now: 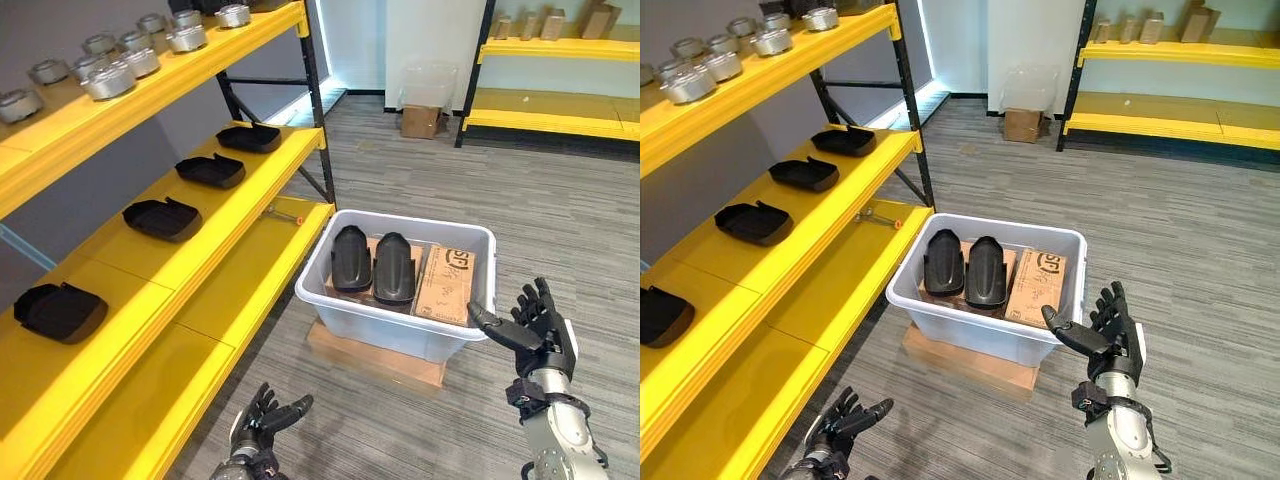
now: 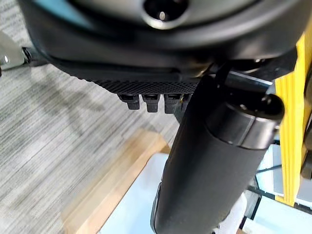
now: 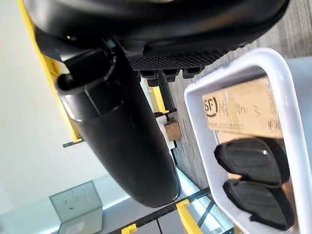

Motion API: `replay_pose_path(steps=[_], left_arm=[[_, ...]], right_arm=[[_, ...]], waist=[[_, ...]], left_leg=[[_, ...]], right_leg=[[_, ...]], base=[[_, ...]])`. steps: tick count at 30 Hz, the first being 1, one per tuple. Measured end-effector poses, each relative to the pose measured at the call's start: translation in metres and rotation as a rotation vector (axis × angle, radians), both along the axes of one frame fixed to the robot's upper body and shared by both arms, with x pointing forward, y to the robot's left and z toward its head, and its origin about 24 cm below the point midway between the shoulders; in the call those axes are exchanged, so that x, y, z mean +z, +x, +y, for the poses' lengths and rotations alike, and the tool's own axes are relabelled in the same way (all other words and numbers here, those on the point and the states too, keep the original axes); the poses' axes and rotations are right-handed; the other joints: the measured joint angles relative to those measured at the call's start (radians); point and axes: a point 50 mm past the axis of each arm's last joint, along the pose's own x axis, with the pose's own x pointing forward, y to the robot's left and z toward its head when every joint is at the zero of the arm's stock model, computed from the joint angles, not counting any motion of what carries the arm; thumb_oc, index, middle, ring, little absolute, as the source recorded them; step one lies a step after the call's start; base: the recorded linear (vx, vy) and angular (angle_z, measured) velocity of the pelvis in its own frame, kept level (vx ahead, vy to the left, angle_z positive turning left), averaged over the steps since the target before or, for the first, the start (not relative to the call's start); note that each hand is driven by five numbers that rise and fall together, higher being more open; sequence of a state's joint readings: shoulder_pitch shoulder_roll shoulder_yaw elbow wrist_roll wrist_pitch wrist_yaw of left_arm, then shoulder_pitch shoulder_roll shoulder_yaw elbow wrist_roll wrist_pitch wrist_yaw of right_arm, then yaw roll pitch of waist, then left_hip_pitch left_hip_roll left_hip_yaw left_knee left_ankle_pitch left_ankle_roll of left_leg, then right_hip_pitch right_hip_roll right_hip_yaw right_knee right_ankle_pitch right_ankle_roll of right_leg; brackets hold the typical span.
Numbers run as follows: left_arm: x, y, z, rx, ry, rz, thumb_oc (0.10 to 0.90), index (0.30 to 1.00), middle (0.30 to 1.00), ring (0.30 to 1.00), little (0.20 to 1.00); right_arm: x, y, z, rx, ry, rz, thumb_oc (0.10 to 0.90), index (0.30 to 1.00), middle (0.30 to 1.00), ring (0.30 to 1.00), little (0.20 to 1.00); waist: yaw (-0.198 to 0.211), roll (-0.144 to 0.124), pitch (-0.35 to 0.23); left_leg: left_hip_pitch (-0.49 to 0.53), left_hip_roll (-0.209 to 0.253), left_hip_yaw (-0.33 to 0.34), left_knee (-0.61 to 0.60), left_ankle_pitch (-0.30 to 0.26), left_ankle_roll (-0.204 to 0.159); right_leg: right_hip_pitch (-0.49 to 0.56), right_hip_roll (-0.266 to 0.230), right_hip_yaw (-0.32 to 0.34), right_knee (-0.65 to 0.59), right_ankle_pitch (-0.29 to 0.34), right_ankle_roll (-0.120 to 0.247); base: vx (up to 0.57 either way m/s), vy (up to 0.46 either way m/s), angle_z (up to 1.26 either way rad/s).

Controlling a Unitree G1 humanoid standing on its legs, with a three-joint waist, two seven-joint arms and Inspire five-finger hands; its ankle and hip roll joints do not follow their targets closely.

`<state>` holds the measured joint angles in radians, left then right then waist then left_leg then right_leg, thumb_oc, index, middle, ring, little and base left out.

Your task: Move parts from the plastic box to the shelf.

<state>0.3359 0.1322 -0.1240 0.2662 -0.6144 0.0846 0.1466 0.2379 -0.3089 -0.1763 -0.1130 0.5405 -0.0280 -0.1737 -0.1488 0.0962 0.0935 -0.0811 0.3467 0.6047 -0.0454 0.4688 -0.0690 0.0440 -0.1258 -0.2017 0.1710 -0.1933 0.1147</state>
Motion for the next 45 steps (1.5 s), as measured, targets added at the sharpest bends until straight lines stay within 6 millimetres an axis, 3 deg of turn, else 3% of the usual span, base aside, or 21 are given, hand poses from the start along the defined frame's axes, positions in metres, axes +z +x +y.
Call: replay_pose_path(steps=[5,6,8,10,11,12,13,14,16,17,19,20,21,22,23,25,26,29,34,42,45], left_arm=[[0.000,0.003,-0.007,-0.015,-0.019,-0.009,0.900,1.000,1.000,1.000,1.000],[0.001,0.005,-0.005,-0.011,-0.016,-0.014,0.900,1.000,1.000,1.000,1.000],[0.002,0.005,0.000,0.011,-0.005,-0.014,0.900,1.000,1.000,1.000,1.000],[0.005,0.012,0.000,0.018,-0.007,-0.044,0.900,1.000,1.000,1.000,1.000],[0.005,0.011,-0.002,0.022,-0.018,-0.044,0.900,1.000,1.000,1.000,1.000],[0.005,0.012,-0.002,0.028,-0.021,-0.047,0.900,1.000,1.000,1.000,1.000],[0.006,0.014,0.002,0.045,-0.014,-0.053,0.900,1.000,1.000,1.000,1.000],[0.007,0.016,0.009,0.070,-0.001,-0.059,0.900,1.000,1.000,1.000,1.000],[0.013,0.026,0.017,0.095,0.013,-0.092,0.900,1.000,1.000,1.000,1.000],[0.011,0.024,0.018,0.101,0.014,-0.087,0.900,1.000,1.000,1.000,1.000],[0.010,0.024,0.014,0.103,0.000,-0.086,0.900,1.000,1.000,1.000,1.000],[0.009,0.023,0.010,0.109,-0.014,-0.081,0.900,1.000,1.000,1.000,1.000],[0.007,0.021,0.009,0.122,-0.023,-0.073,0.900,1.000,1.000,1.000,1.000],[0.005,0.017,0.015,0.143,-0.012,-0.058,0.900,1.000,1.000,1.000,1.000],[0.009,0.020,0.023,0.139,0.019,-0.069,0.900,1.000,1.000,1.000,1.000],[0.016,0.030,0.034,0.117,0.071,-0.098,0.900,1.000,1.000,1.000,1.000],[0.021,0.037,0.039,0.101,0.094,-0.121,0.900,1.000,1.000,1.000,1.000],[0.033,0.056,0.033,0.064,0.095,-0.193,0.900,1.000,1.000,1.000,1.000],[0.041,0.070,0.024,0.028,0.089,-0.238,0.900,1.000,1.000,1.000,1.000],[0.040,0.066,0.028,0.024,0.118,-0.219,0.900,1.000,1.000,1.000,1.000],[0.040,0.066,0.028,0.022,0.119,-0.217,0.900,1.000,1.000,1.000,1.000]], right_arm=[[0.003,0.000,-0.004,0.003,-0.021,-0.002,0.900,1.000,1.000,1.000,1.000],[0.003,0.001,-0.003,0.006,-0.018,-0.002,0.900,1.000,1.000,1.000,1.000],[0.002,0.002,0.000,0.030,-0.019,-0.002,0.900,1.000,1.000,1.000,1.000],[0.005,0.002,-0.003,0.031,-0.035,-0.007,0.900,1.000,1.000,1.000,1.000],[0.009,0.003,-0.006,0.033,-0.049,-0.021,0.900,1.000,1.000,1.000,1.000],[0.009,0.003,-0.007,0.022,-0.044,-0.024,0.900,1.000,1.000,1.000,1.000],[0.006,0.003,-0.004,0.026,-0.033,-0.020,0.900,1.000,1.000,1.000,1.000],[0.004,0.004,0.002,0.054,-0.027,-0.010,0.900,1.000,1.000,1.000,1.000],[0.003,0.006,0.006,0.069,-0.018,-0.014,0.900,1.000,1.000,1.000,1.000],[0.005,0.008,0.006,0.066,-0.019,-0.026,0.900,1.000,1.000,1.000,1.000],[0.012,0.012,-0.001,0.040,-0.032,-0.056,0.900,1.000,1.000,1.000,1.000],[0.018,0.013,-0.007,0.033,-0.054,-0.069,0.900,1.000,1.000,1.000,1.000],[0.020,0.016,-0.009,0.039,-0.066,-0.073,0.900,1.000,1.000,1.000,1.000],[0.017,0.017,-0.004,0.053,-0.050,-0.062,0.900,1.000,1.000,1.000,1.000],[0.011,0.011,0.002,0.066,-0.027,-0.052,0.900,1.000,1.000,1.000,1.000],[0.002,0.006,0.010,0.062,0.026,-0.039,0.900,1.000,1.000,1.000,1.000],[-0.002,0.005,0.012,0.049,0.051,-0.032,0.900,1.000,1.000,1.000,1.000],[0.001,0.011,0.018,0.064,0.062,-0.053,0.900,1.000,1.000,1.000,1.000],[0.020,0.029,0.024,0.095,0.056,-0.138,0.900,1.000,1.000,1.000,1.000],[0.022,0.030,0.024,0.091,0.055,-0.144,0.900,1.000,1.000,1.000,1.000],[0.022,0.031,0.024,0.085,0.056,-0.144,0.900,1.000,1.000,1.000,1.000]], waist=[[-0.012,0.001,0.021],[-0.010,-0.006,0.034],[0.034,-0.039,0.060],[0.047,-0.067,0.082],[0.058,-0.050,0.087],[0.047,-0.026,0.091],[0.052,-0.042,0.107],[0.077,-0.070,0.128],[0.107,-0.106,0.170],[0.123,-0.106,0.175],[0.124,-0.067,0.181],[0.124,-0.024,0.183],[0.133,0.015,0.180],[0.142,0.001,0.181],[0.152,-0.033,0.182],[0.147,-0.078,0.182],[0.152,-0.086,0.180],[0.151,-0.103,0.179],[0.146,-0.123,0.169],[0.146,-0.152,0.151],[0.148,-0.160,0.141]], left_leg=[[0.009,0.004,-0.049,0.006,0.001,0.001],[0.013,0.005,-0.080,0.024,0.001,0.001],[0.005,-0.001,-0.246,0.098,0.001,0.001],[-0.040,-0.048,-0.345,0.157,-0.112,-0.049],[-0.040,-0.092,-0.356,0.133,-0.158,-0.049],[-0.019,-0.088,-0.331,0.109,-0.165,-0.036],[-0.016,-0.093,-0.390,0.111,-0.170,-0.042],[-0.015,-0.094,-0.457,0.137,-0.173,-0.044],[-0.099,-0.096,-0.570,0.328,-0.202,-0.071],[-0.119,-0.102,-0.634,0.281,-0.316,-0.105],[-0.109,-0.120,-0.661,0.122,-0.353,-0.085],[-0.091,-0.122,-0.661,0.080,-0.399,-0.057],[-0.068,-0.120,-0.670,0.071,-0.390,-0.056],[-0.053,-0.128,-0.621,0.086,-0.379,-0.073],[-0.038,-0.149,-0.585,0.101,-0.377,-0.070],[-0.053,-0.173,-0.577,0.140,-0.388,-0.070],[-0.084,-0.175,-0.585,0.189,-0.414,-0.066],[-0.137,-0.189,-0.579,0.251,-0.455,-0.055],[-0.205,-0.205,-0.556,0.310,-0.483,-0.034],[-0.266,-0.213,-0.550,0.367,-0.510,-0.014],[-0.301,-0.224,-0.551,0.419,-0.555,-0.005]], right_leg=[[-0.001,0.002,0.018,0.007,-0.001,-0.001],[-0.003,-0.001,0.033,0.019,-0.005,-0.006],[-0.012,-0.015,0.089,0.030,0.004,-0.018],[-0.022,-0.041,0.120,0.015,0.026,-0.021],[-0.018,-0.039,0.137,-0.005,0.039,-0.011],[-0.017,-0.018,0.126,-0.011,0.036,-0.001],[-0.026,-0.021,0.128,0.011,0.015,0.010],[-0.033,-0.022,0.157,0.027,0.003,-0.004],[-0.021,-0.027,0.200,0.018,0.016,-0.019],[-0.023,-0.020,0.221,0.008,0.020,-0.022],[-0.033,-0.016,0.232,0.003,0.020,-0.012],[-0.040,-0.002,0.246,0.004,0.018,0.010],[-0.036,0.014,0.260,0.007,0.019,0.024],[-0.038,-0.006,0.291,0.024,0.011,0.030],[-0.034,-0.039,0.292,0.032,0.009,0.037],[-0.022,-0.067,0.278,0.013,-0.001,0.059],[-0.018,-0.073,0.258,0.002,0.006,0.071],[-0.032,-0.088,0.264,-0.029,0.019,0.079],[-0.075,-0.110,0.278,-0.050,0.036,0.090],[-0.109,-0.124,0.281,-0.065,0.050,0.099],[-0.125,-0.132,0.281,-0.063,0.053,0.099]], base=[[-0.01,-0.075,-0.09],[-0.01,-0.011,-0.32],[0.00,-0.015,-0.61],[0.11,0.015,-0.47],[0.16,0.065,-0.32],[0.19,0.084,-0.14],[0.19,0.088,-0.22],[0.19,0.097,-0.30],[0.20,0.119,-0.41],[0.24,0.168,-0.38],[0.26,0.205,-0.35],[0.15,0.135,-0.61],[0.24,0.218,-0.86],[0.18,0.161,-0.87],[0.32,0.324,-0.57],[0.23,0.285,0.03],[0.14,0.222,0.19],[0.10,0.199,-0.02],[0.07,0.148,-0.12],[0.04,0.118,-0.03],[0.09,0.143,0.00]])
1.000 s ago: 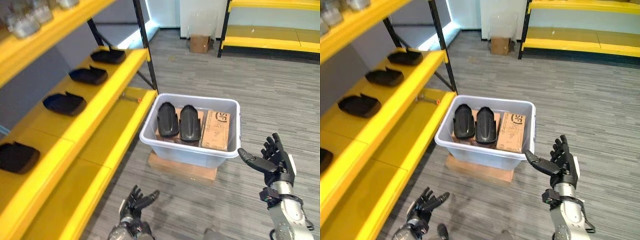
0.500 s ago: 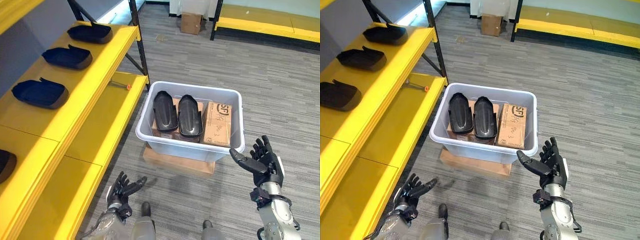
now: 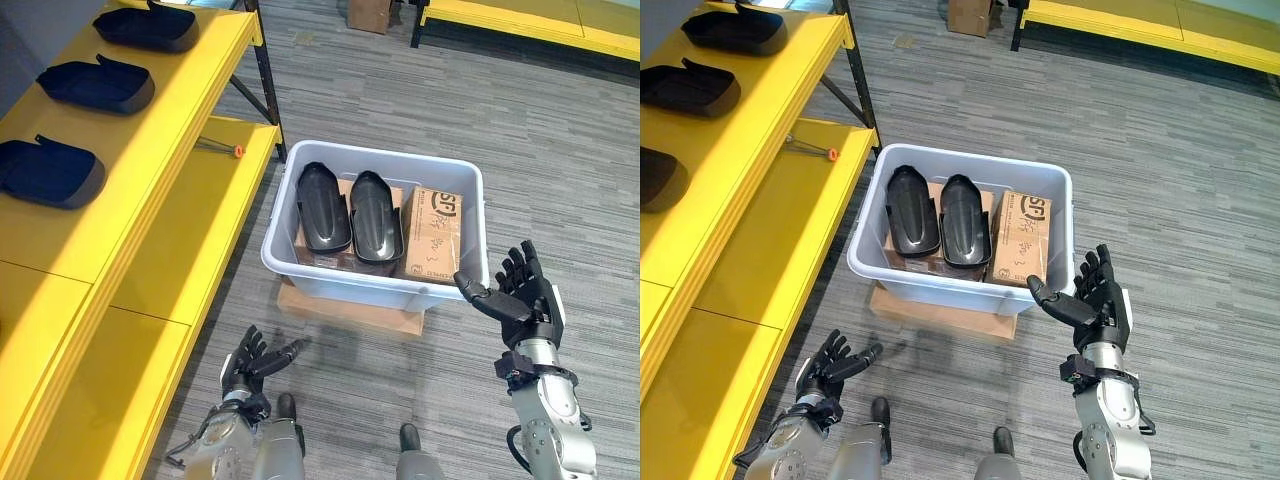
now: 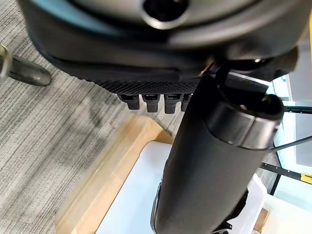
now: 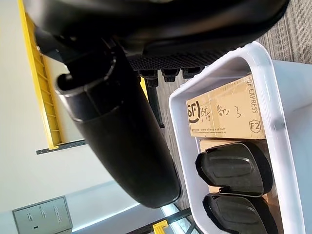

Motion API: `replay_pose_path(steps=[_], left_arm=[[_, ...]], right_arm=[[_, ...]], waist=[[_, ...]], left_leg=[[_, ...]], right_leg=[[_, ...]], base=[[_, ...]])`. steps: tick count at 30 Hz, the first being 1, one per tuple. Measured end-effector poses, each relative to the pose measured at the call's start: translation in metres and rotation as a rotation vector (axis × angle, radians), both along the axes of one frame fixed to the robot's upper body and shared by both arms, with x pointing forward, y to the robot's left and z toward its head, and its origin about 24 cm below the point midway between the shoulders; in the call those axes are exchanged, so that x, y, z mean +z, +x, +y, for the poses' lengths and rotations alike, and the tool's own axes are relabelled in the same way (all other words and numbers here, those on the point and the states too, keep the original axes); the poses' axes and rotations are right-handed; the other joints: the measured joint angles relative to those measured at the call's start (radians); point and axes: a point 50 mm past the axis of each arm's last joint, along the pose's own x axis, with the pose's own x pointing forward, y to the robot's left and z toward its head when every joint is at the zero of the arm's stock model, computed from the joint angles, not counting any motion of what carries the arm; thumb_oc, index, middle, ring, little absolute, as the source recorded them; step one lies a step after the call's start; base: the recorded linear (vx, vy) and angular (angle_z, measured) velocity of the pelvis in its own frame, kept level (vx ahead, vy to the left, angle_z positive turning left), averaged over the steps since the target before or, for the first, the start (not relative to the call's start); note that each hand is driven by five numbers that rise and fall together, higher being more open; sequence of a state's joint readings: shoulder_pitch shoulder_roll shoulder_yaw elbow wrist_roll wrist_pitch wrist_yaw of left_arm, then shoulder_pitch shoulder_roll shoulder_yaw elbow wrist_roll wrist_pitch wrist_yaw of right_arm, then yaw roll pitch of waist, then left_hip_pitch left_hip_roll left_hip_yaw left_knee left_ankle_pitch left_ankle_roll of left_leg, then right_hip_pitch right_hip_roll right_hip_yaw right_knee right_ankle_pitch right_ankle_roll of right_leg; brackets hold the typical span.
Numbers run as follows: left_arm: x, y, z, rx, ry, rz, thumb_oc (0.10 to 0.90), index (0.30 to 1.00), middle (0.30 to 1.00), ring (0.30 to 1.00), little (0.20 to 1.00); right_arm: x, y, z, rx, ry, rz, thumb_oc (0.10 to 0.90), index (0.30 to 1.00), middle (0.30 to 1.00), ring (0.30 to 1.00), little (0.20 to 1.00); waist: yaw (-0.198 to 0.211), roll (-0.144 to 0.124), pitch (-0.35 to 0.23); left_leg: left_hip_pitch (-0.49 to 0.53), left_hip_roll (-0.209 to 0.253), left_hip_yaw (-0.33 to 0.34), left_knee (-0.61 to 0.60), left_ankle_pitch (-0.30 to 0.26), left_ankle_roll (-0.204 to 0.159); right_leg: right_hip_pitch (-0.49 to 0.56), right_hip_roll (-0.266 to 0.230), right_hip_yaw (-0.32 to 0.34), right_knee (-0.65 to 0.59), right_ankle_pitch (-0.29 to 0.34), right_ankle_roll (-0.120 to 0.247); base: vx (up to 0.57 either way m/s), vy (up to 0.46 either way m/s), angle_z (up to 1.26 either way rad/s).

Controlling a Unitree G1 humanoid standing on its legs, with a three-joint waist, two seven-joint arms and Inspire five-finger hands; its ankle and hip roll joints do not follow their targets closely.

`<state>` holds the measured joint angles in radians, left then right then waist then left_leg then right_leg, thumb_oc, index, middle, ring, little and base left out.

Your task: Move parts from the plastic box to the shelf.

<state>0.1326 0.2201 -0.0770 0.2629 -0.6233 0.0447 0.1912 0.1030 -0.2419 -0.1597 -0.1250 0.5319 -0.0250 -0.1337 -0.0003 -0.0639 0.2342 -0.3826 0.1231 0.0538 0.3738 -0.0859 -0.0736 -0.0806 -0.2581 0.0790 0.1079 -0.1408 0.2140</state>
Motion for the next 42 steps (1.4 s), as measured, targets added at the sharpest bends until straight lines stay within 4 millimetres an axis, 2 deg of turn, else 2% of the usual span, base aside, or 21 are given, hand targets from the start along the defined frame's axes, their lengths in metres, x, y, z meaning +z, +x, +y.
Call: replay_pose_path(steps=[1,2,3,4,5,6,8,10,12,13,14,16,19,21,23,25,29,31,38,42], left_arm=[[-0.001,-0.001,0.000,-0.001,0.000,0.004,0.900,1.000,1.000,1.000,1.000],[-0.001,0.000,-0.001,-0.007,0.001,0.006,0.900,1.000,1.000,1.000,1.000],[-0.002,0.000,-0.001,-0.009,0.001,0.011,0.900,1.000,1.000,1.000,1.000],[-0.003,0.000,-0.001,-0.012,0.004,0.014,0.900,1.000,1.000,1.000,1.000],[-0.004,-0.001,-0.001,-0.013,0.007,0.021,0.900,1.000,1.000,1.000,1.000],[-0.004,-0.001,0.000,-0.021,0.015,0.025,0.900,1.000,1.000,1.000,1.000],[-0.005,-0.002,0.005,-0.025,0.031,0.037,0.900,1.000,1.000,1.000,1.000],[-0.005,-0.004,0.011,-0.024,0.054,0.046,0.900,1.000,1.000,1.000,1.000],[-0.004,-0.006,0.018,-0.002,0.066,0.049,0.900,1.000,1.000,1.000,1.000],[-0.004,-0.007,0.020,-0.002,0.073,0.051,0.900,1.000,1.000,1.000,1.000],[-0.005,-0.008,0.021,0.002,0.073,0.053,0.900,1.000,1.000,1.000,1.000],[-0.009,-0.014,0.020,0.014,0.062,0.070,0.900,1.000,1.000,1.000,1.000],[-0.008,-0.013,0.018,0.028,0.047,0.061,0.900,1.000,1.000,1.000,1.000],[-0.009,-0.013,0.015,0.016,0.039,0.063,0.900,1.000,1.000,1.000,1.000],[-0.011,-0.015,0.006,0.003,0.016,0.064,0.900,1.000,1.000,1.000,1.000],[-0.012,-0.017,0.001,-0.001,0.001,0.064,0.900,1.000,1.000,1.000,1.000],[-0.014,-0.022,0.000,-0.002,-0.002,0.078,0.900,1.000,1.000,1.000,1.000],[-0.013,-0.021,0.000,-0.003,-0.007,0.075,0.900,1.000,1.000,1.000,1.000],[-0.001,-0.008,-0.005,-0.020,-0.016,0.010,0.900,1.000,1.000,1.000,1.000],[0.000,-0.008,-0.005,-0.020,-0.018,0.007,0.900,1.000,1.000,1.000,1.000]], right_arm=[[0.001,0.000,0.000,-0.002,-0.001,-0.002,0.900,1.000,1.000,1.000,1.000],[0.001,0.001,0.000,-0.002,-0.001,-0.003,0.900,1.000,1.000,1.000,1.000],[0.000,0.001,0.000,-0.001,0.001,-0.002,0.900,1.000,1.000,1.000,1.000],[0.001,0.002,0.002,0.003,0.007,-0.007,0.900,1.000,1.000,1.000,1.000],[0.002,0.003,0.004,0.008,0.010,-0.012,0.900,1.000,1.000,1.000,1.000],[0.003,0.004,0.006,0.012,0.013,-0.019,0.900,1.000,1.000,1.000,1.000],[0.003,0.005,0.009,0.014,0.028,-0.026,0.900,1.000,1.000,1.000,1.000],[-0.001,0.002,0.010,0.017,0.033,-0.008,0.900,1.000,1.000,1.000,1.000],[-0.003,0.003,0.017,0.048,0.036,-0.004,0.900,1.000,1.000,1.000,1.000],[-0.002,0.004,0.021,0.063,0.035,-0.004,0.900,1.000,1.000,1.000,1.000],[-0.001,0.006,0.023,0.070,0.035,-0.008,0.900,1.000,1.000,1.000,1.000],[-0.001,0.008,0.027,0.085,0.035,-0.009,0.900,1.000,1.000,1.000,1.000],[-0.004,0.006,0.028,0.091,0.034,0.005,0.900,1.000,1.000,1.000,1.000],[-0.005,0.005,0.027,0.090,0.033,0.010,0.900,1.000,1.000,1.000,1.000],[-0.006,0.003,0.021,0.079,0.014,0.020,0.900,1.000,1.000,1.000,1.000],[-0.005,0.002,0.016,0.072,-0.002,0.021,0.900,1.000,1.000,1.000,1.000],[0.001,0.006,0.013,0.061,-0.010,0.001,0.900,1.000,1.000,1.000,1.000],[0.002,0.007,0.012,0.056,-0.011,-0.005,0.900,1.000,1.000,1.000,1.000],[0.004,0.006,0.006,0.030,-0.015,-0.010,0.900,1.000,1.000,1.000,1.000],[0.005,0.007,0.005,0.032,-0.023,-0.012,0.900,1.000,1.000,1.000,1.000]], waist=[[-0.001,-0.004,-0.005],[-0.001,-0.009,-0.007],[-0.002,-0.008,-0.011],[-0.010,-0.012,-0.016],[-0.018,-0.008,-0.017],[-0.033,-0.001,-0.017],[-0.055,0.007,-0.015],[-0.051,0.008,-0.014],[-0.053,0.015,-0.009],[-0.050,0.025,0.001],[-0.047,0.030,0.010],[-0.054,0.031,0.021],[-0.054,0.010,0.039],[-0.053,-0.006,0.052],[-0.057,0.000,0.064],[-0.058,0.004,0.075],[-0.059,0.013,0.077],[-0.081,0.016,0.080],[-0.081,0.030,0.083],[-0.082,0.060,0.083]], left_leg=[[-0.021,-0.006,-0.001,0.029,-0.012,0.007],[-0.034,-0.023,-0.003,0.045,-0.039,0.031],[-0.038,-0.024,-0.003,0.042,-0.032,0.030],[-0.036,-0.042,0.002,0.039,-0.043,0.044],[-0.034,-0.043,0.013,0.038,-0.034,0.043],[-0.032,-0.051,0.021,0.045,-0.044,0.068],[-0.020,-0.057,0.041,0.054,-0.054,0.097],[0.028,-0.069,0.084,0.016,-0.050,0.128],[0.078,-0.087,0.111,-0.069,-0.009,0.150],[0.121,-0.096,0.139,-0.142,0.014,0.152],[0.142,-0.098,0.159,-0.175,0.037,0.155],[0.184,-0.128,0.199,-0.236,0.066,0.163],[0.207,-0.155,0.209,-0.252,0.059,0.154],[0.209,-0.162,0.187,-0.239,0.055,0.142],[0.190,-0.148,0.154,-0.189,0.028,0.125],[0.183,-0.137,0.133,-0.159,0.012,0.114],[0.159,-0.090,0.122,-0.135,0.004,0.091],[0.163,-0.070,0.109,-0.139,0.004,0.075],[0.224,-0.043,0.109,-0.208,0.027,0.034],[0.268,-0.034,0.105,-0.260,0.042,0.015]], right_leg=[[-0.003,-0.008,-0.001,0.002,0.005,-0.005],[-0.020,-0.014,-0.004,0.030,0.020,-0.025],[-0.039,-0.018,-0.001,0.051,0.028,-0.029],[-0.082,-0.023,0.009,0.117,0.058,-0.052],[-0.108,-0.025,0.018,0.160,0.078,-0.058],[-0.152,-0.026,0.036,0.230,0.122,-0.076],[-0.197,-0.038,0.069,0.308,0.198,-0.086],[-0.222,-0.050,0.014,0.362,0.180,-0.093],[-0.235,-0.015,-0.040,0.365,0.103,-0.083],[-0.251,0.013,-0.103,0.304,0.051,-0.069],[-0.252,0.019,-0.149,0.253,0.044,-0.070],[-0.250,0.019,-0.235,0.100,0.072,-0.061],[-0.238,0.019,-0.225,0.008,0.131,-0.060],[-0.200,0.024,-0.217,-0.010,0.162,-0.077],[-0.203,0.027,-0.236,0.035,0.196,-0.092],[-0.217,0.030,-0.246,0.087,0.199,-0.099],[-0.263,0.069,-0.256,0.160,0.166,-0.149],[-0.270,0.085,-0.271,0.194,0.137,-0.164],[-0.271,0.109,-0.279,0.264,0.074,-0.195],[-0.253,0.119,-0.283,0.278,0.051,-0.206]], base=[[0.06,0.163,0.00],[0.09,0.238,-0.01],[0.05,0.201,-0.13],[0.07,0.221,-0.15],[0.07,0.222,-0.19],[0.12,0.236,-0.18],[0.13,0.185,-0.27],[0.09,0.078,-0.45],[0.13,0.043,-0.51],[0.16,0.001,-0.49],[0.12,-0.037,-0.58],[0.14,-0.062,-0.35],[0.14,-0.141,0.00],[0.09,-0.143,0.23],[0.06,-0.112,0.43],[0.07,-0.091,0.33],[0.05,-0.048,-0.02],[0.11,-0.081,0.05],[0.09,-0.040,-0.01],[0.10,-0.085,0.01]])
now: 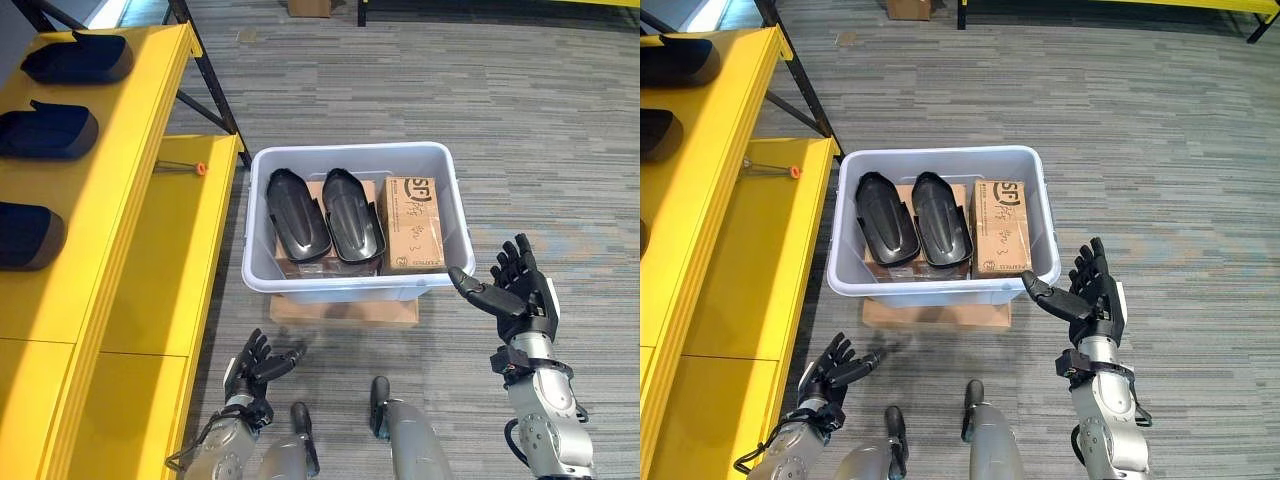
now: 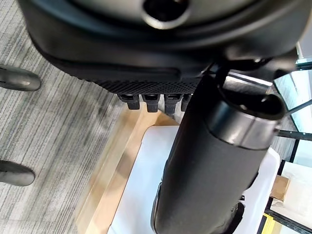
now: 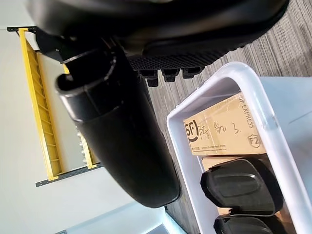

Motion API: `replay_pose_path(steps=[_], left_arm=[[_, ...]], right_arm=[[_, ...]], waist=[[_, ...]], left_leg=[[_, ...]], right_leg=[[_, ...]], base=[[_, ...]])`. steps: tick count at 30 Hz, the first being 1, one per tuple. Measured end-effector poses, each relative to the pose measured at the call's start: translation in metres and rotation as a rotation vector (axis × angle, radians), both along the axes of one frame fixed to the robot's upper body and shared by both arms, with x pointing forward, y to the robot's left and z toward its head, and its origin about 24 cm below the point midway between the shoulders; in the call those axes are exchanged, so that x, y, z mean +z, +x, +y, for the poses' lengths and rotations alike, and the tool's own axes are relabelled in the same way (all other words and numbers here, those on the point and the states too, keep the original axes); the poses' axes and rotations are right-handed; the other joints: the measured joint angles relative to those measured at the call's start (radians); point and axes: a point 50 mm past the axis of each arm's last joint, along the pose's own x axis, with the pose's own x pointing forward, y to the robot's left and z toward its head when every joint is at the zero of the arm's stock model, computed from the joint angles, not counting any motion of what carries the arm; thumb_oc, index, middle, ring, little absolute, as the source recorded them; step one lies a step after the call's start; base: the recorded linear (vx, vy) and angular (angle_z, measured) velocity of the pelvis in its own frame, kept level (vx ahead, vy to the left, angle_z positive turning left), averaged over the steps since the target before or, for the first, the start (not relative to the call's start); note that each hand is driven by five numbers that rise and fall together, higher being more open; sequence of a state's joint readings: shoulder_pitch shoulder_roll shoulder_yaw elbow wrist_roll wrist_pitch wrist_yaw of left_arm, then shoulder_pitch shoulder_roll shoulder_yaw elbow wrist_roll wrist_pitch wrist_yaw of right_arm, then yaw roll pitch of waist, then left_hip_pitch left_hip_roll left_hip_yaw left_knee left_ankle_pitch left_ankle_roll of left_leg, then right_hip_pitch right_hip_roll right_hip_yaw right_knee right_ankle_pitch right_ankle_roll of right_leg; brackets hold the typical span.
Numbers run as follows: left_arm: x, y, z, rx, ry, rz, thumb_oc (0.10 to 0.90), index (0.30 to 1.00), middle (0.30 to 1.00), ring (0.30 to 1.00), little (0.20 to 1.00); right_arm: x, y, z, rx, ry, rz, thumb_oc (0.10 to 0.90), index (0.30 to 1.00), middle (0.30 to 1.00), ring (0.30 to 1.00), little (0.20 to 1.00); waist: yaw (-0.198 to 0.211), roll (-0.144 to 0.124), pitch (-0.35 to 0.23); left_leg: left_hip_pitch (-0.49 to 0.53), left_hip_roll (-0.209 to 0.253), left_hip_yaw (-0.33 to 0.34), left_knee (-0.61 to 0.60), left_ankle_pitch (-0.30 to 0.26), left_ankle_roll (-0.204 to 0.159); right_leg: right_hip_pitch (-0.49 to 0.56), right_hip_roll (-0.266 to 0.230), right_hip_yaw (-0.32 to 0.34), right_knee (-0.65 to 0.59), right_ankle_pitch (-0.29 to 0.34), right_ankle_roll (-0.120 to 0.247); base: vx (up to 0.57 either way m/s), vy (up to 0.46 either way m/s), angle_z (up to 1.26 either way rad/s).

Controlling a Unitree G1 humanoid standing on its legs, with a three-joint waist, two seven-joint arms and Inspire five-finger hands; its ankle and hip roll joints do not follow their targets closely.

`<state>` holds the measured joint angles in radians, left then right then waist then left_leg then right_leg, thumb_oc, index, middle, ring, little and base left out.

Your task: Move parts from the plastic box to the shelf.

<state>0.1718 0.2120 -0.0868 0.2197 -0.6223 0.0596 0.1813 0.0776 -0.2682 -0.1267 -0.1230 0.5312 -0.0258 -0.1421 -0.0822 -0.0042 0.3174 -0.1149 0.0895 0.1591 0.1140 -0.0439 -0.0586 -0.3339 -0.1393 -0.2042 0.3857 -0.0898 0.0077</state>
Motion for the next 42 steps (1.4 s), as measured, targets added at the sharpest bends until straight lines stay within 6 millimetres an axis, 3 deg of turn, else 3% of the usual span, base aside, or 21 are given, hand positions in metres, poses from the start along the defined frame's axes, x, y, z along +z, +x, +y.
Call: replay_pose_path(steps=[5,6,8,9,11,13,14,16,18,20,23,24,25,26,28,31,33,36,42], left_arm=[[-0.001,-0.003,0.001,0.015,-0.005,0.007,0.900,1.000,1.000,1.000,1.000],[-0.003,-0.006,0.003,0.023,-0.006,0.013,0.900,1.000,1.000,1.000,1.000],[-0.002,-0.006,0.004,0.024,-0.005,0.012,0.900,1.000,1.000,1.000,1.000],[-0.001,-0.003,0.002,0.018,-0.007,0.005,0.900,1.000,1.000,1.000,1.000],[-0.004,-0.006,-0.001,0.013,-0.019,0.016,0.900,1.000,1.000,1.000,1.000],[-0.007,-0.008,-0.005,0.008,-0.034,0.023,0.900,1.000,1.000,1.000,1.000],[-0.008,-0.011,-0.006,0.006,-0.037,0.031,0.900,1.000,1.000,1.000,1.000],[-0.012,-0.012,-0.006,0.007,-0.038,0.049,0.900,1.000,1.000,1.000,1.000],[-0.018,-0.015,-0.007,0.010,-0.043,0.079,0.900,1.000,1.000,1.000,1.000],[-0.020,-0.020,-0.007,0.012,-0.044,0.093,0.900,1.000,1.000,1.000,1.000],[-0.021,-0.021,-0.008,0.011,-0.048,0.096,0.900,1.000,1.000,1.000,1.000],[-0.020,-0.019,-0.009,0.005,-0.049,0.089,0.900,1.000,1.000,1.000,1.000],[-0.018,-0.016,-0.010,-0.006,-0.048,0.079,0.900,1.000,1.000,1.000,1.000],[-0.018,-0.015,-0.008,-0.012,-0.040,0.083,0.900,1.000,1.000,1.000,1.000],[-0.014,-0.012,-0.003,-0.020,-0.015,0.072,0.900,1.000,1.000,1.000,1.000],[-0.005,-0.002,0.010,-0.005,0.031,0.034,0.900,1.000,1.000,1.000,1.000],[0.001,0.004,0.017,0.002,0.061,0.010,0.900,1.000,1.000,1.000,1.000],[0.003,0.004,0.020,0.015,0.072,-0.002,0.900,1.000,1.000,1.000,1.000],[-0.008,-0.008,0.005,-0.017,0.037,0.047,0.900,1.000,1.000,1.000,1.000]], right_arm=[[0.001,0.000,-0.002,0.009,-0.019,0.003,0.900,1.000,1.000,1.000,1.000],[0.001,0.000,-0.001,0.012,-0.020,0.003,0.900,1.000,1.000,1.000,1.000],[0.001,0.000,-0.002,0.012,-0.023,0.002,0.900,1.000,1.000,1.000,1.000],[0.001,-0.002,-0.006,0.004,-0.039,0.006,0.900,1.000,1.000,1.000,1.000],[0.002,-0.003,-0.011,-0.009,-0.053,0.014,0.900,1.000,1.000,1.000,1.000],[0.001,-0.005,-0.012,-0.017,-0.050,0.013,0.900,1.000,1.000,1.000,1.000],[0.001,-0.005,-0.012,-0.017,-0.051,0.007,0.900,1.000,1.000,1.000,1.000],[-0.004,-0.006,-0.012,-0.032,-0.039,0.023,0.900,1.000,1.000,1.000,1.000],[-0.007,-0.009,-0.013,-0.040,-0.034,0.039,0.900,1.000,1.000,1.000,1.000],[-0.007,-0.009,-0.012,-0.039,-0.032,0.038,0.900,1.000,1.000,1.000,1.000],[-0.009,-0.012,-0.014,-0.042,-0.032,0.047,0.900,1.000,1.000,1.000,1.000],[-0.010,-0.015,-0.015,-0.042,-0.036,0.054,0.900,1.000,1.000,1.000,1.000],[-0.012,-0.019,-0.016,-0.048,-0.037,0.061,0.900,1.000,1.000,1.000,1.000],[-0.015,-0.022,-0.015,-0.055,-0.024,0.070,0.900,1.000,1.000,1.000,1.000],[-0.021,-0.025,-0.006,-0.035,-0.004,0.091,0.900,1.000,1.000,1.000,1.000],[-0.021,-0.015,0.018,0.070,0.021,0.082,0.900,1.000,1.000,1.000,1.000],[-0.016,-0.009,0.025,0.112,0.026,0.058,0.900,1.000,1.000,1.000,1.000],[-0.009,-0.003,0.024,0.108,0.022,0.028,0.900,1.000,1.000,1.000,1.000],[-0.014,-0.009,0.017,0.064,0.020,0.053,0.900,1.000,1.000,1.000,1.000]], waist=[[0.003,0.017,-0.006],[0.011,0.022,-0.009],[0.021,0.015,-0.011],[0.033,0.007,-0.010],[0.056,0.003,-0.012],[0.060,0.008,-0.018],[0.060,0.016,-0.021],[0.059,0.025,-0.024],[0.061,0.028,-0.024],[0.062,0.033,-0.025],[0.058,0.052,-0.031],[0.058,0.056,-0.037],[0.056,0.058,-0.045],[0.053,0.032,-0.047],[0.052,-0.013,-0.071],[0.063,-0.023,-0.074],[0.066,-0.024,-0.074],[0.064,-0.024,-0.074],[0.053,-0.028,-0.073]], left_leg=[[0.033,0.009,-0.012,-0.048,0.021,-0.014],[0.027,0.026,-0.018,-0.030,0.025,-0.022],[-0.005,0.037,-0.049,0.054,0.010,-0.009],[-0.071,0.027,-0.117,0.180,0.007,-0.007],[-0.129,0.051,-0.153,0.230,0.010,-0.004],[-0.148,0.092,-0.163,0.138,0.026,-0.014],[-0.161,0.125,-0.167,0.054,0.048,-0.025],[-0.188,0.187,-0.135,-0.074,0.089,-0.041],[-0.202,0.209,-0.137,-0.105,0.117,-0.051],[-0.190,0.205,-0.137,-0.097,0.139,-0.053],[-0.173,0.204,-0.132,-0.070,0.155,-0.044],[-0.176,0.202,-0.130,-0.058,0.159,-0.034],[-0.179,0.190,-0.106,-0.025,0.205,-0.045],[-0.185,0.153,-0.087,0.005,0.196,-0.060],[-0.208,0.070,-0.047,0.050,0.159,-0.014],[-0.228,0.020,-0.024,0.072,0.129,0.021],[-0.228,0.005,-0.027,0.075,0.120,0.033],[-0.229,0.002,-0.026,0.074,0.113,0.033],[-0.239,0.002,-0.022,0.096,0.089,0.029]], right_leg=[[0.012,0.014,-0.005,0.016,-0.028,-0.010],[0.020,0.038,-0.009,0.011,-0.040,-0.014],[0.034,0.037,-0.015,-0.002,-0.038,-0.034],[0.039,0.039,-0.018,-0.002,-0.047,-0.040],[0.057,0.040,-0.021,0.001,-0.070,-0.057],[0.071,0.055,-0.031,-0.003,-0.083,-0.036],[0.069,0.072,-0.034,-0.002,-0.084,-0.042],[0.067,0.099,-0.034,-0.008,-0.089,-0.035],[0.080,0.113,-0.003,-0.007,-0.094,-0.043],[0.104,0.120,0.033,-0.015,-0.089,-0.047],[0.145,0.128,0.088,-0.026,-0.111,-0.004],[0.149,0.116,0.100,-0.016,-0.122,0.002],[0.146,0.083,0.126,0.018,-0.154,0.041],[0.144,0.041,0.142,0.031,-0.172,0.064],[0.143,-0.053,0.170,0.000,-0.164,0.106],[0.193,-0.108,0.165,-0.128,-0.110,0.134],[0.234,-0.120,0.159,-0.201,-0.073,0.184],[0.248,-0.121,0.153,-0.236,-0.057,0.187],[0.251,-0.124,0.159,-0.258,-0.055,0.184]], base=[[0.09,-0.165,0.09],[0.01,-0.161,0.09],[-0.02,-0.180,0.12],[0.05,-0.149,0.17],[0.19,0.043,0.20],[0.25,0.155,0.07],[0.29,0.181,-0.07],[0.31,0.175,-0.19],[0.30,0.192,-0.46],[0.33,0.299,-0.70],[0.26,0.273,-0.61],[0.17,0.251,-0.43],[0.10,0.164,-0.34],[0.16,0.286,-0.17],[0.08,0.173,0.02],[0.09,0.134,0.02],[0.07,0.092,0.12],[0.06,0.066,-0.01],[0.03,0.024,-0.04]])
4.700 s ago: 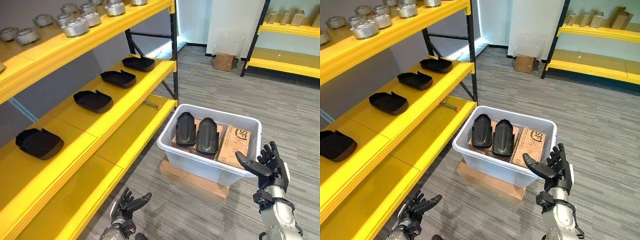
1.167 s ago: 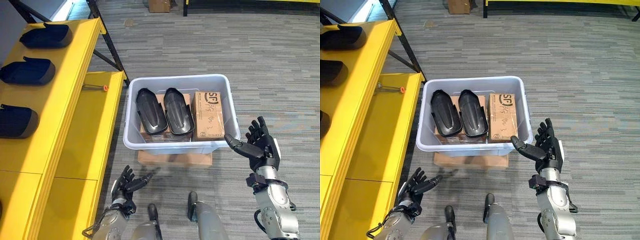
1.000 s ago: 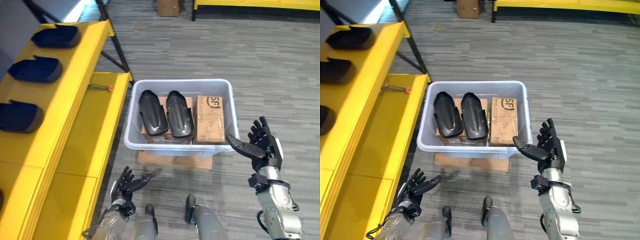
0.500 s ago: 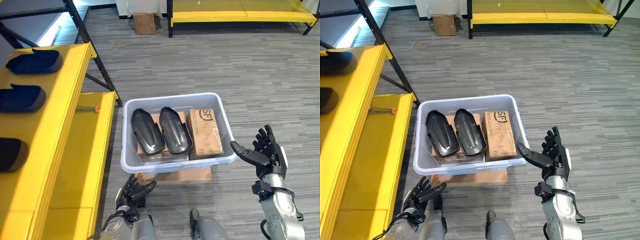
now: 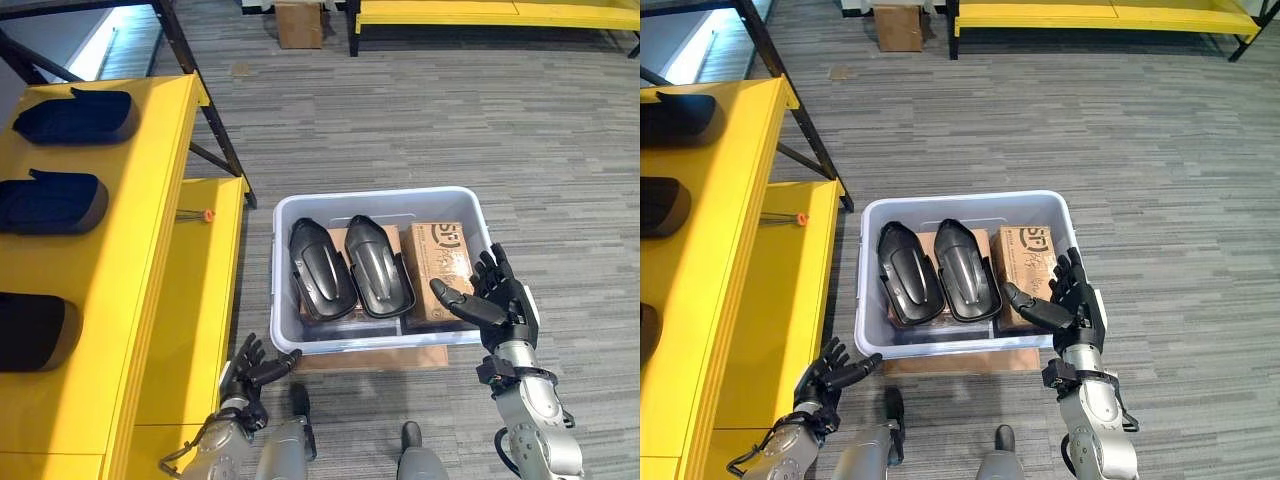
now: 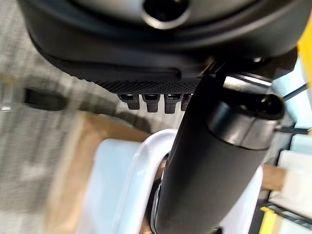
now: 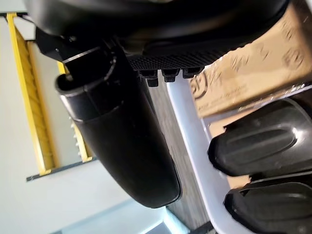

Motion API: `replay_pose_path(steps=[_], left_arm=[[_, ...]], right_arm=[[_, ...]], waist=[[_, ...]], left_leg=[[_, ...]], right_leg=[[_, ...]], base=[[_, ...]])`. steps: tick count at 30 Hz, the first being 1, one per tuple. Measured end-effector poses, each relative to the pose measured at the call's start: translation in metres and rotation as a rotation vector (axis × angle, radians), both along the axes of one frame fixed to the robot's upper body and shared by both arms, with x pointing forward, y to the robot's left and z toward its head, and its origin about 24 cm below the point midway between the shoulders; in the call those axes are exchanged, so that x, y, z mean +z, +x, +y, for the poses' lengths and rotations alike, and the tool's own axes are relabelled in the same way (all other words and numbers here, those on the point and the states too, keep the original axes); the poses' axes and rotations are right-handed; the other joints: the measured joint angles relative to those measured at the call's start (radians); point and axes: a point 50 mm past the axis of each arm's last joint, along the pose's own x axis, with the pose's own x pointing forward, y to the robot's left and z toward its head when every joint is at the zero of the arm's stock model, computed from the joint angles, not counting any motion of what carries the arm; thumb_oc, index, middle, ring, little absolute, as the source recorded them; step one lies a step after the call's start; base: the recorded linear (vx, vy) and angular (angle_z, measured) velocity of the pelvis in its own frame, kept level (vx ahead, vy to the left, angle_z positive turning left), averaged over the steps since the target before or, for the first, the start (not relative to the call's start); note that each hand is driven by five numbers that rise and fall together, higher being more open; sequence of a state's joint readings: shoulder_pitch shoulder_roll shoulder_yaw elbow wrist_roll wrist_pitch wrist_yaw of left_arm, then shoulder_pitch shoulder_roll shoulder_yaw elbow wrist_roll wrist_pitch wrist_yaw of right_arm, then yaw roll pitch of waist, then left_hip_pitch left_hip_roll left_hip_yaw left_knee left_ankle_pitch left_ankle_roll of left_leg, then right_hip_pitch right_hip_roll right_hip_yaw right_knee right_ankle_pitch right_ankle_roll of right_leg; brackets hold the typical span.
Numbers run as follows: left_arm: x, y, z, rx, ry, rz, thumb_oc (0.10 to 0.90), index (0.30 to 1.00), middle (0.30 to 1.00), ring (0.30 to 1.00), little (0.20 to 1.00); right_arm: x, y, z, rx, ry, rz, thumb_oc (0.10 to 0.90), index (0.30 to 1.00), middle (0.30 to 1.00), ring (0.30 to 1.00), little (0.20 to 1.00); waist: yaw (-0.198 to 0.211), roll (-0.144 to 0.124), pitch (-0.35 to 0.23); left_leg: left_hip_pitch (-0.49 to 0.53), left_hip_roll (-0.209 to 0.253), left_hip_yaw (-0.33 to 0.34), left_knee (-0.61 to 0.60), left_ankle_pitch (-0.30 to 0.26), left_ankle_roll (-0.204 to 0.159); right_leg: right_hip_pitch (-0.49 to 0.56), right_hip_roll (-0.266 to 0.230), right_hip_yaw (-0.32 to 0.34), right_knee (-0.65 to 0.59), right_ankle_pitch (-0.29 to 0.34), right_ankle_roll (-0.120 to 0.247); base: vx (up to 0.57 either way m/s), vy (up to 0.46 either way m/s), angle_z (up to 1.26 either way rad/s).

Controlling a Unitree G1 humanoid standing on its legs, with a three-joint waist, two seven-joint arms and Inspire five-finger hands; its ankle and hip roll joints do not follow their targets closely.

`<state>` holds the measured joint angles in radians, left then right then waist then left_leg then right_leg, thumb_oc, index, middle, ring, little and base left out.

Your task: Move parts from the plastic box to the shelf.

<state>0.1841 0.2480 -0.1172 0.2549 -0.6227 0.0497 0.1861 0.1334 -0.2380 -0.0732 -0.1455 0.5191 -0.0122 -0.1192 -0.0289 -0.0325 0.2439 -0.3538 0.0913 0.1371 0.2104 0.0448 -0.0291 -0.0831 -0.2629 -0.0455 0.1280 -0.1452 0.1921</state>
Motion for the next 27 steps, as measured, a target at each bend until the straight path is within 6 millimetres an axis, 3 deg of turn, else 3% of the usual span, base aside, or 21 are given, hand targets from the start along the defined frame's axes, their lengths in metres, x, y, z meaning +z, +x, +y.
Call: replay_pose_path(steps=[12,17,19,21,22,24,25,27], left_arm=[[0.004,0.002,-0.001,0.004,-0.004,-0.019,0.900,1.000,1.000,1.000,1.000],[0.005,0.003,0.000,0.001,-0.002,-0.022,0.900,1.000,1.000,1.000,1.000],[0.006,0.006,0.000,-0.008,0.002,-0.029,0.900,1.000,1.000,1.000,1.000],[0.006,0.005,0.002,-0.010,0.011,-0.019,0.900,1.000,1.000,1.000,1.000],[0.006,0.007,0.002,-0.014,0.013,-0.021,0.900,1.000,1.000,1.000,1.000],[0.010,0.011,0.003,-0.018,0.024,-0.037,0.900,1.000,1.000,1.000,1.000],[0.008,0.009,0.006,-0.007,0.026,-0.027,0.900,1.000,1.000,1.000,1.000],[0.012,0.012,0.010,0.006,0.034,-0.044,0.900,1.000,1.000,1.000,1.000]], right_arm=[[0.000,-0.001,-0.003,-0.019,-0.002,0.005,0.900,1.000,1.000,1.000,1.000],[0.004,0.003,-0.002,-0.017,-0.002,-0.013,0.900,1.000,1.000,1.000,1.000],[0.004,0.004,-0.002,-0.016,-0.003,-0.017,0.900,1.000,1.000,1.000,1.000],[0.009,0.009,0.003,0.000,-0.001,-0.040,0.900,1.000,1.000,1.000,1.000],[0.008,0.007,0.003,0.000,-0.001,-0.033,0.900,1.000,1.000,1.000,1.000],[0.007,0.008,0.006,0.009,0.004,-0.031,0.900,1.000,1.000,1.000,1.000],[0.005,0.009,0.010,0.027,0.005,-0.026,0.900,1.000,1.000,1.000,1.000],[0.005,0.007,0.010,0.036,0.003,-0.024,0.900,1.000,1.000,1.000,1.000]], waist=[[0.005,-0.003,0.000],[0.003,-0.018,0.001],[0.001,-0.023,0.001],[-0.002,-0.016,0.006],[-0.004,-0.022,0.007],[-0.007,-0.032,0.021],[-0.007,-0.029,0.027],[-0.024,-0.019,0.038]], left_leg=[[-0.009,0.004,-0.007,0.009,-0.005,0.003],[-0.006,0.007,0.000,0.036,-0.024,0.002],[-0.008,-0.001,0.010,0.059,-0.051,0.013],[-0.006,0.014,0.023,0.069,-0.069,0.033],[0.004,0.006,0.034,0.077,-0.076,0.036],[0.025,0.001,0.070,0.097,-0.110,0.045],[0.048,-0.003,0.085,0.072,-0.104,0.049],[0.065,-0.005,0.094,0.047,-0.091,0.064]], right_leg=[[0.015,0.006,-0.018,-0.023,0.010,0.009],[0.015,0.005,-0.013,-0.009,0.009,0.008],[0.002,0.007,0.003,0.030,0.014,0.006],[-0.127,-0.007,0.012,0.255,0.010,-0.004],[-0.141,-0.016,0.010,0.284,0.016,-0.018],[-0.174,-0.053,-0.041,0.350,0.046,-0.045],[-0.200,-0.069,-0.073,0.373,0.048,-0.056],[-0.190,-0.050,-0.056,0.284,0.039,-0.039]], base=[[0.01,-0.003,0.02],[0.01,0.106,-0.06],[-0.06,0.203,-0.18],[-0.05,0.222,-0.36],[0.03,0.266,-0.35],[0.11,0.163,-0.52],[0.08,0.018,-0.52],[0.08,-0.016,-0.25]])
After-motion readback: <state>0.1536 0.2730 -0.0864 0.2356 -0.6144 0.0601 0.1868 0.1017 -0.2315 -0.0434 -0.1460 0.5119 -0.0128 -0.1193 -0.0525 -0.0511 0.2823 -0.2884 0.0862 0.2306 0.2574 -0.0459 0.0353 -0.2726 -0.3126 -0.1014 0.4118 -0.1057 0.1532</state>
